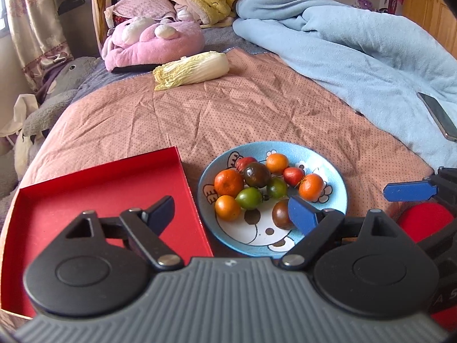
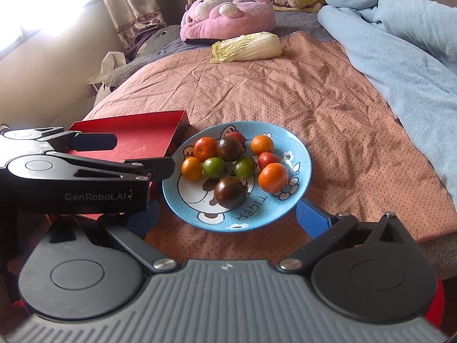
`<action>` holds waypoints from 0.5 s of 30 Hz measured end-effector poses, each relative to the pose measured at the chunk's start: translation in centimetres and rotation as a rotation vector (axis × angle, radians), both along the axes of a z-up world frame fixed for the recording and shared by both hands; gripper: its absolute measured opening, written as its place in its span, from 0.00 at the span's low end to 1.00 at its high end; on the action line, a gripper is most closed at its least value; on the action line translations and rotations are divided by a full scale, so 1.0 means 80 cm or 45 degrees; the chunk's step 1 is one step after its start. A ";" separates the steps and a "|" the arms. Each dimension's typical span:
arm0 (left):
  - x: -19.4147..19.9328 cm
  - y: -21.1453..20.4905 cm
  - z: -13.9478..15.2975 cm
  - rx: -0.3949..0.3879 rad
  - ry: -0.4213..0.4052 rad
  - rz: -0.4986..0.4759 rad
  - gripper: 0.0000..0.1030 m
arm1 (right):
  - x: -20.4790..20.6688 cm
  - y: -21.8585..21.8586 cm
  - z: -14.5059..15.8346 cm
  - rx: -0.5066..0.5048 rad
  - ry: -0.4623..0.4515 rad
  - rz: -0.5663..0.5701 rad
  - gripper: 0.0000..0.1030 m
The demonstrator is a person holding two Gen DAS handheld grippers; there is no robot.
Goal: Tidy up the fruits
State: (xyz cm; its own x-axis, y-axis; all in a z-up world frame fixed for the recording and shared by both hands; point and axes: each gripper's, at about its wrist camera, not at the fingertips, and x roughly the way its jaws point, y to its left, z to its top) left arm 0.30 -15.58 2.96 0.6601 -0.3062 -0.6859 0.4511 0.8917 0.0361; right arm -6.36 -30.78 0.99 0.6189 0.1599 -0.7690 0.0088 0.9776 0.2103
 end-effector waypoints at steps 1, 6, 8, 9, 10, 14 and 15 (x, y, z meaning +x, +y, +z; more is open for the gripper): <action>-0.003 0.001 0.001 0.013 -0.006 0.003 0.86 | -0.004 -0.002 0.000 0.003 0.004 -0.003 1.00; -0.020 0.011 0.004 0.056 -0.012 0.024 0.86 | -0.021 -0.012 -0.003 0.018 0.036 -0.032 1.00; -0.023 0.014 0.003 0.056 0.012 0.043 0.86 | -0.025 -0.015 -0.005 0.010 0.048 -0.044 1.00; -0.024 0.016 0.002 0.049 0.030 0.053 0.86 | -0.027 -0.017 -0.006 0.009 0.055 -0.052 1.00; -0.024 0.019 0.000 0.044 0.048 0.061 0.86 | -0.029 -0.019 -0.007 0.010 0.058 -0.057 1.00; -0.026 0.024 -0.007 0.044 0.074 0.100 0.86 | -0.030 -0.020 -0.009 -0.003 0.077 -0.059 1.00; -0.027 0.025 -0.007 0.042 0.072 0.105 0.86 | -0.030 -0.018 -0.010 -0.012 0.084 -0.055 1.00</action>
State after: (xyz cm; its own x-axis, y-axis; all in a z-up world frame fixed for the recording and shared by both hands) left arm -1.86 -13.60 2.39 0.6420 -0.2291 -0.7317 0.3786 0.9246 0.0426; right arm -8.74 -32.25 0.21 0.5727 0.1267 -0.8099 0.0643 0.9780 0.1985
